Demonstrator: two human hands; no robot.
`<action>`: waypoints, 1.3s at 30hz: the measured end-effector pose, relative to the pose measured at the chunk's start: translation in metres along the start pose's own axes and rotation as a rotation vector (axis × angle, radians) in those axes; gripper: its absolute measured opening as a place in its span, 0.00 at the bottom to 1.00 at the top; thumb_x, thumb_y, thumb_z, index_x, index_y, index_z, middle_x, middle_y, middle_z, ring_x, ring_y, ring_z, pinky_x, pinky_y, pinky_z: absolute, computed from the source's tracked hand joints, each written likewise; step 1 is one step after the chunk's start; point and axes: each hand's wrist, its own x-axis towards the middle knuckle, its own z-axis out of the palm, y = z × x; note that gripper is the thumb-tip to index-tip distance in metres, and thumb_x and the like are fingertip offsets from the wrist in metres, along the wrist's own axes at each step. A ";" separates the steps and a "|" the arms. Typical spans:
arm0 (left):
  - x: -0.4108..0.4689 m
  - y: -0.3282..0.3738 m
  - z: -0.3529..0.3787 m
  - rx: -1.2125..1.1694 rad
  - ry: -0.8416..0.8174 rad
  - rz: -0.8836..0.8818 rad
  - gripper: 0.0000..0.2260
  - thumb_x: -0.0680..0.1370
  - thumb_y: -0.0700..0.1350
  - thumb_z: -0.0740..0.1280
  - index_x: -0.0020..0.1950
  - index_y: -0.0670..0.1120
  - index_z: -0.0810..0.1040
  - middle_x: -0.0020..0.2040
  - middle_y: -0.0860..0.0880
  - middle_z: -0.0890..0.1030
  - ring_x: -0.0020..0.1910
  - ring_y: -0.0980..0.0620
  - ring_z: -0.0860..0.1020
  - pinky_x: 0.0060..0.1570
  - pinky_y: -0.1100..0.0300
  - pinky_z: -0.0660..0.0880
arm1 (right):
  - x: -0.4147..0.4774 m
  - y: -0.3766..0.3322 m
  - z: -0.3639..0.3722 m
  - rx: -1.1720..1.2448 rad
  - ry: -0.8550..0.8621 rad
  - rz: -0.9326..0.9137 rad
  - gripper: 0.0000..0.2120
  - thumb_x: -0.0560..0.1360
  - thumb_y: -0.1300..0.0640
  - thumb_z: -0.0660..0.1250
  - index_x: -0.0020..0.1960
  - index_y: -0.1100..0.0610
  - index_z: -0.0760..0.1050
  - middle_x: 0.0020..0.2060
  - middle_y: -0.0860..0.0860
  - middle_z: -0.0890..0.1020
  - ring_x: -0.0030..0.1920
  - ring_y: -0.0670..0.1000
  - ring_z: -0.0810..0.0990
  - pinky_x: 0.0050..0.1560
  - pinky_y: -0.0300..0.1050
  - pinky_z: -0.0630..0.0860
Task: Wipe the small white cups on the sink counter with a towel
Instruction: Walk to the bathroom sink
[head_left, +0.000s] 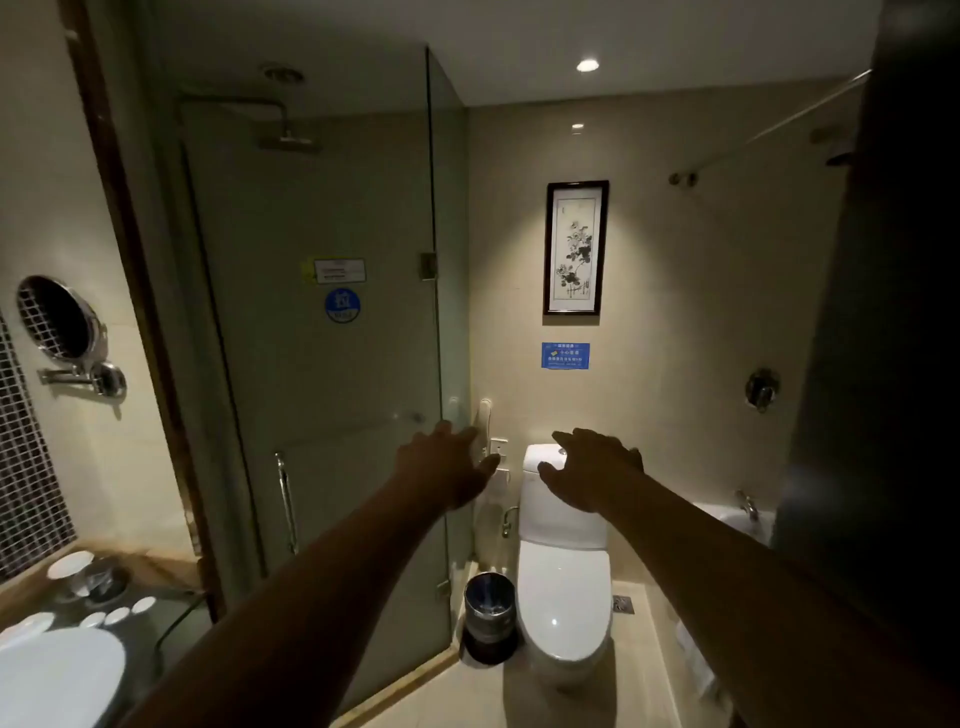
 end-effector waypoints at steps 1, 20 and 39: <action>0.009 -0.009 0.003 0.002 -0.008 -0.007 0.29 0.78 0.67 0.56 0.75 0.54 0.63 0.75 0.42 0.66 0.69 0.38 0.68 0.65 0.40 0.69 | 0.009 -0.003 0.004 0.002 -0.014 -0.007 0.32 0.77 0.34 0.54 0.77 0.46 0.58 0.77 0.51 0.63 0.74 0.60 0.63 0.71 0.63 0.62; 0.223 -0.200 0.074 0.257 0.093 -0.141 0.28 0.78 0.66 0.53 0.76 0.62 0.53 0.78 0.48 0.58 0.75 0.41 0.56 0.67 0.35 0.59 | 0.274 -0.139 0.066 -0.006 0.015 -0.349 0.31 0.78 0.34 0.52 0.78 0.42 0.54 0.80 0.47 0.54 0.79 0.56 0.49 0.74 0.73 0.44; -0.014 -0.405 0.006 0.572 0.060 -1.312 0.31 0.74 0.71 0.53 0.76 0.64 0.53 0.78 0.45 0.59 0.74 0.36 0.58 0.65 0.33 0.61 | 0.236 -0.531 0.167 0.224 -0.307 -1.475 0.30 0.74 0.45 0.59 0.76 0.49 0.63 0.77 0.53 0.65 0.74 0.60 0.64 0.71 0.63 0.65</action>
